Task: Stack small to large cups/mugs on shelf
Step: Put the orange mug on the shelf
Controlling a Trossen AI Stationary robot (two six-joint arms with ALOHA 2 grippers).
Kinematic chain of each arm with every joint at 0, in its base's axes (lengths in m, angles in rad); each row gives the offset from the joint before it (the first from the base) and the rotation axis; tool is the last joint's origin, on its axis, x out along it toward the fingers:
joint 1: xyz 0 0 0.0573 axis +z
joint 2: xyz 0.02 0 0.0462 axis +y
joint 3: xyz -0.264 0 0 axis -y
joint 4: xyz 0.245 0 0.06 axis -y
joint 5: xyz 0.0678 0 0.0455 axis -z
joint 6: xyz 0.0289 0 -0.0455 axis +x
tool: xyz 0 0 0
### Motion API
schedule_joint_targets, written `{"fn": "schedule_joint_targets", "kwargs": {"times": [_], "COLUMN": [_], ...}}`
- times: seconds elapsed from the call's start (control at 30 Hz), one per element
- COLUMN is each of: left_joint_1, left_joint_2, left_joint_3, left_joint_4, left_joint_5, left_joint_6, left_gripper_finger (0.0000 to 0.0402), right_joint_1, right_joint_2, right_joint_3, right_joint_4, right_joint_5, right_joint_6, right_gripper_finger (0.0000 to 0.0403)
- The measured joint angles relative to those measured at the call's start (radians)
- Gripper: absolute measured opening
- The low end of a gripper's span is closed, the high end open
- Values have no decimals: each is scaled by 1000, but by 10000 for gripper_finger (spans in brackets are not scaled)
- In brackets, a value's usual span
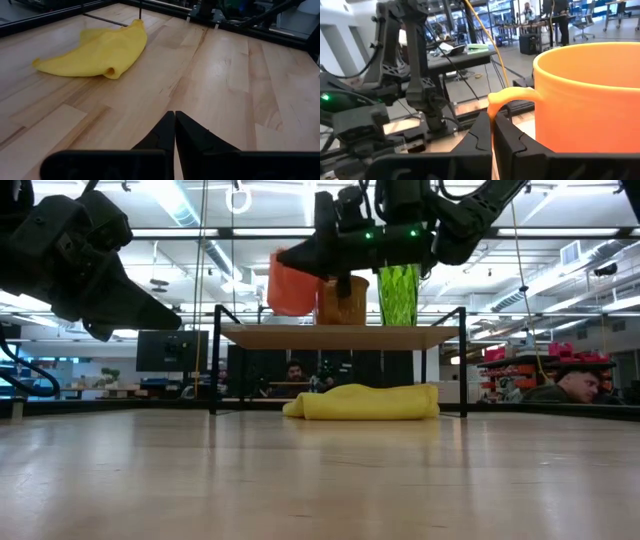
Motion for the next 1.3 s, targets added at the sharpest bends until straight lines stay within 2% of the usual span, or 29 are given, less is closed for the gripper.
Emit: {"fn": "schedule_joint_targets", "kwargs": {"times": [0.27, 0.43, 0.7, 1.0, 1.3], "left_joint_1": [0, 0, 0, 0, 0], "left_joint_2": [0, 0, 0, 0, 0], "left_joint_3": [0, 0, 0, 0, 0], "left_joint_4": [-1, -2, -3, -25, -24], "left_joint_5": [0, -1, 0, 0, 0], "left_joint_6": [2, 6, 6, -19, -26], "left_gripper_finger": [27, 20, 22, 29, 17], "right_joint_1": [3, 7, 39, 50, 40], "right_joint_2": [4, 84, 218, 209, 203], "right_joint_3": [88, 135, 246, 257, 256], "right_joint_4": [-91, -97, -98, -124, -138], "right_joint_5": [-37, -54, 17, 62, 89], "right_joint_6": [-30, -27, -84, -94, -79], "right_gripper_finger": [2, 2, 2, 2, 2]}}
